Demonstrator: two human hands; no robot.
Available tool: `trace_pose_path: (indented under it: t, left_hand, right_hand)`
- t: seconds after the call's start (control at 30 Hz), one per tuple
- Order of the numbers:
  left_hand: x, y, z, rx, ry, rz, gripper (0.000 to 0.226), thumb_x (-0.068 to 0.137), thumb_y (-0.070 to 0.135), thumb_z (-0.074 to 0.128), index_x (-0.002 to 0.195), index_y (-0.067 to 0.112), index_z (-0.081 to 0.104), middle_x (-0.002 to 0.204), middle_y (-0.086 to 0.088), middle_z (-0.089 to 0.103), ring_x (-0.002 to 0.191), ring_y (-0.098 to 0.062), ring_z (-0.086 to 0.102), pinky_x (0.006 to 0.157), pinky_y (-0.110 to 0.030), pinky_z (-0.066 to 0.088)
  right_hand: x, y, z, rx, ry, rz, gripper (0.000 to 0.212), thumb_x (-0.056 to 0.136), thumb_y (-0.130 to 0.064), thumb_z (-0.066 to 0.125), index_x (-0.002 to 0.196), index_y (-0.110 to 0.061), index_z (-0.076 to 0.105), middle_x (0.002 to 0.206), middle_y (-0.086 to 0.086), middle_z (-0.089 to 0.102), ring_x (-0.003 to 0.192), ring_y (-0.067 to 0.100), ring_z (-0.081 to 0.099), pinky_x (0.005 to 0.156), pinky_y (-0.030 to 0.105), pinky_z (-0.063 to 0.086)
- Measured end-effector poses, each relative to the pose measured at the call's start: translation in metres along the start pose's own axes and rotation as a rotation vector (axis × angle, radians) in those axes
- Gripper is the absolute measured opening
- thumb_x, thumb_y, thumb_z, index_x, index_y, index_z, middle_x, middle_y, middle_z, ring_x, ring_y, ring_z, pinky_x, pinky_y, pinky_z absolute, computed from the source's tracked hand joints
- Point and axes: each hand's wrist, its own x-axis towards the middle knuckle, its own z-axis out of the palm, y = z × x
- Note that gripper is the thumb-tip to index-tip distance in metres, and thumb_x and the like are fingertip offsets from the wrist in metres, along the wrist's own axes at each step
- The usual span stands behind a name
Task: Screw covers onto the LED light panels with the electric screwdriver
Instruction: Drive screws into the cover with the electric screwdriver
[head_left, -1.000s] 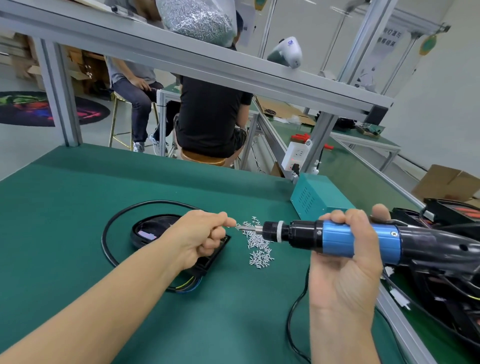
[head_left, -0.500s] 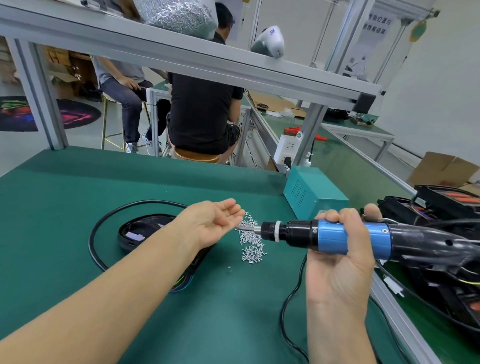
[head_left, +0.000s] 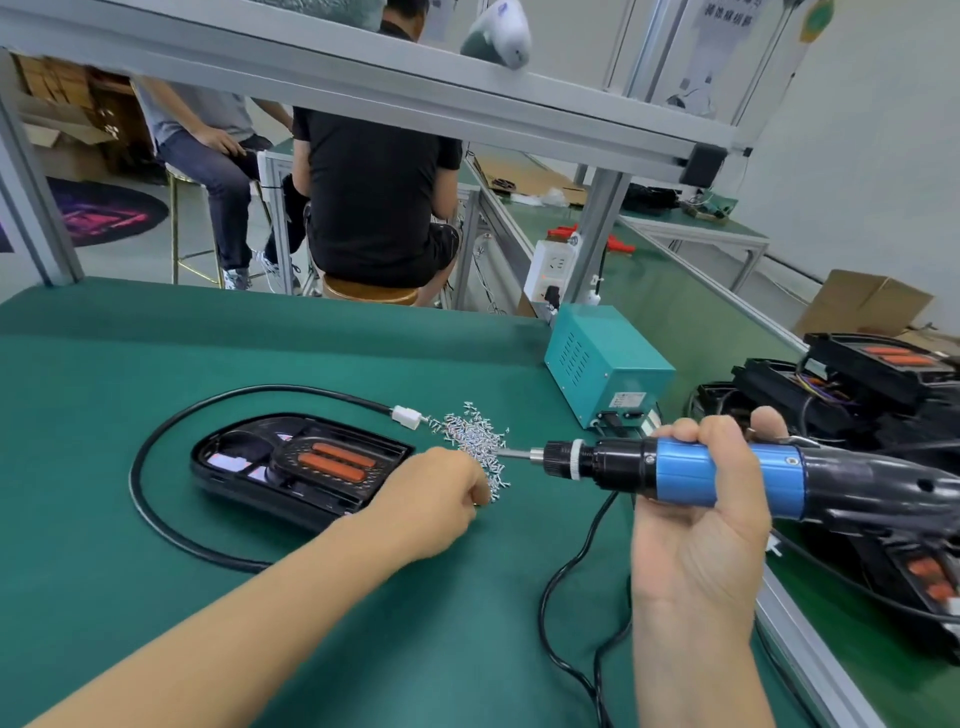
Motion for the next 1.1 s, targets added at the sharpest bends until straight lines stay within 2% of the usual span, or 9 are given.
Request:
trace_pose_path:
  t: [0.1, 0.27, 0.47, 0.67, 0.77, 0.87, 0.97, 1.03, 1.1]
  left_hand:
    - [0.004, 0.001, 0.012, 0.048, 0.045, -0.051, 0.032, 0.09, 0.009, 0.052, 0.116, 0.024, 0.064, 0.112, -0.003, 0.065, 0.108, -0.026, 0.057, 0.089, -0.032, 0.045]
    - [0.003, -0.007, 0.025, 0.143, 0.075, -0.162, 0.023, 0.085, 0.0, 0.05, 0.101, 0.013, 0.062, 0.106, -0.005, 0.057, 0.102, -0.028, 0.056, 0.086, -0.039, 0.047]
    - [0.006, -0.005, 0.029, 0.163, 0.117, -0.178, 0.018, 0.092, 0.009, 0.052, 0.097, 0.016, 0.068, 0.103, -0.001, 0.059, 0.096, -0.024, 0.059, 0.08, -0.034, 0.049]
    - [0.01, 0.002, 0.029, 0.238, 0.146, -0.149, 0.018, 0.092, 0.005, 0.046, 0.099, 0.015, 0.059, 0.104, -0.002, 0.058, 0.093, -0.024, 0.059, 0.07, -0.032, 0.045]
    - [0.009, 0.004, 0.03, 0.155, 0.178, -0.17, 0.015, 0.094, 0.007, 0.043, 0.098, 0.013, 0.056, 0.101, -0.003, 0.059, 0.091, -0.024, 0.06, 0.067, -0.031, 0.042]
    - [0.006, 0.004, 0.024, -0.106, 0.265, -0.224, 0.014, 0.087, 0.012, 0.048, 0.083, 0.013, 0.061, 0.082, 0.0, 0.066, 0.081, -0.021, 0.06, 0.071, -0.034, 0.049]
    - [0.006, 0.007, 0.018, -0.255, 0.322, -0.258, 0.013, 0.079, 0.01, 0.055, 0.074, 0.015, 0.065, 0.071, 0.006, 0.065, 0.073, -0.016, 0.06, 0.068, -0.028, 0.049]
    - [0.006, 0.009, 0.015, -0.296, 0.351, -0.261, 0.015, 0.08, 0.007, 0.055, 0.075, 0.018, 0.065, 0.071, 0.007, 0.064, 0.074, -0.016, 0.061, 0.068, -0.027, 0.048]
    - [0.007, 0.009, 0.014, -0.299, 0.386, -0.248, 0.021, 0.085, 0.006, 0.052, 0.088, 0.019, 0.069, 0.082, 0.003, 0.068, 0.082, -0.02, 0.062, 0.077, -0.029, 0.049]
  right_hand:
    - [0.002, -0.003, -0.003, -0.005, 0.005, -0.003, 0.035, 0.089, 0.007, 0.054, 0.095, -0.027, 0.055, 0.07, -0.008, 0.058, 0.064, 0.008, 0.059, 0.074, 0.024, 0.053]
    - [0.003, -0.006, -0.009, -0.016, -0.015, -0.007, 0.034, 0.088, 0.006, 0.055, 0.095, -0.027, 0.055, 0.069, -0.009, 0.058, 0.064, 0.008, 0.059, 0.072, 0.023, 0.053]
    - [0.003, -0.005, -0.01, -0.029, -0.001, 0.013, 0.035, 0.087, 0.006, 0.056, 0.095, -0.027, 0.055, 0.068, -0.008, 0.058, 0.063, 0.008, 0.059, 0.073, 0.024, 0.053]
    - [0.001, -0.006, -0.007, -0.056, -0.015, 0.008, 0.035, 0.082, 0.004, 0.06, 0.095, -0.028, 0.054, 0.064, -0.01, 0.059, 0.062, 0.007, 0.059, 0.073, 0.023, 0.053]
    - [0.002, -0.009, -0.008, -0.052, -0.008, 0.005, 0.036, 0.077, 0.001, 0.063, 0.096, -0.029, 0.055, 0.065, -0.009, 0.059, 0.063, 0.008, 0.06, 0.071, 0.023, 0.054]
    - [0.003, -0.012, -0.009, -0.05, -0.011, -0.007, 0.037, 0.072, -0.002, 0.066, 0.096, -0.028, 0.055, 0.064, -0.008, 0.059, 0.064, 0.009, 0.06, 0.07, 0.023, 0.054]
    - [0.004, -0.012, -0.009, -0.054, -0.014, -0.013, 0.037, 0.076, 0.001, 0.064, 0.096, -0.028, 0.055, 0.064, -0.009, 0.059, 0.064, 0.008, 0.06, 0.07, 0.023, 0.053]
    - [0.003, -0.011, -0.008, -0.054, -0.017, -0.004, 0.036, 0.079, 0.003, 0.062, 0.096, -0.028, 0.055, 0.065, -0.009, 0.059, 0.065, 0.008, 0.06, 0.07, 0.023, 0.054]
    - [0.002, -0.01, -0.006, -0.06, -0.024, 0.004, 0.037, 0.075, 0.0, 0.064, 0.096, -0.028, 0.055, 0.064, -0.009, 0.059, 0.064, 0.008, 0.06, 0.071, 0.023, 0.054]
